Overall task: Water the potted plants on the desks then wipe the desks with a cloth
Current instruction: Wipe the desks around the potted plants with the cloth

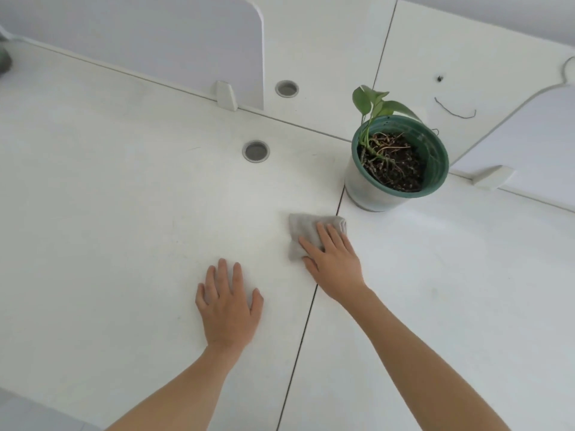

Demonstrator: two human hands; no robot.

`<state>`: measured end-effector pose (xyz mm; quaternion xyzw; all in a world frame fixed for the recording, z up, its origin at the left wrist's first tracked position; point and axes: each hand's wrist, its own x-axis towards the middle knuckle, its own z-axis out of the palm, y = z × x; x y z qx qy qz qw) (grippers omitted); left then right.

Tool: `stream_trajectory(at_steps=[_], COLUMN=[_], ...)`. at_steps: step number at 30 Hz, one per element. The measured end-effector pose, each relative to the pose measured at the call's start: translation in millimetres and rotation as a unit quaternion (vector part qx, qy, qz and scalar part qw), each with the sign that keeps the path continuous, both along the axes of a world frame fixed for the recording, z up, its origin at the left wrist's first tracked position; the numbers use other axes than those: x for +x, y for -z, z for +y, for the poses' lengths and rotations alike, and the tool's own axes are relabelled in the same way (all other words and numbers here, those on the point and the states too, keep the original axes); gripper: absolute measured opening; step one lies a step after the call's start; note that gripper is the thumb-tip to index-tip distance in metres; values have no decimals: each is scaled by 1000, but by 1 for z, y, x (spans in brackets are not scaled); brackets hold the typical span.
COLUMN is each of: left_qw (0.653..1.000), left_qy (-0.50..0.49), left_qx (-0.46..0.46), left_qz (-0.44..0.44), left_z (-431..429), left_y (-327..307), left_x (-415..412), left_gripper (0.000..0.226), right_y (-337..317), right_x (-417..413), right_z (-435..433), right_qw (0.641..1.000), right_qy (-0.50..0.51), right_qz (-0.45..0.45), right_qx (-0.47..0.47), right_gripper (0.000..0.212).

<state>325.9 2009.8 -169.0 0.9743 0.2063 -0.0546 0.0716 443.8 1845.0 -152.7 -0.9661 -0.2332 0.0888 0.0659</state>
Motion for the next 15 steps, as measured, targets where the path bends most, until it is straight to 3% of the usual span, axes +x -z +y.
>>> stream_trajectory(at_steps=[2,4,6,8,13,15], left_qw=[1000,1000,999,998,996,995], left_qy=[-3,-1,5,7,7,2], left_qx=[-10,-23,-38,-50,-79,-92], left_qz=[4,11,20,34,39,31], left_z=[0,-1,0,-1,0,0], left_y=[-2,-4,-6,-8,-10,-11], left_x=[2,2,2,1,1,-1], left_gripper=[57,57,57,57,60,63], right_y=[4,7,6,3,1,-2], right_x=[-12,-19,-25,-31,-43,-58], right_z=[-45,-91,-133,-159,-130,-100], right_qw=[999,983,936,896,854,868], right_qy=[46,184,352,442,518,496], right_qz=[-12,-23,-25,-33,-16,-6], right_qx=[-10,18,13,-4,41,38], right_gripper=[39,37,39,41,41,41])
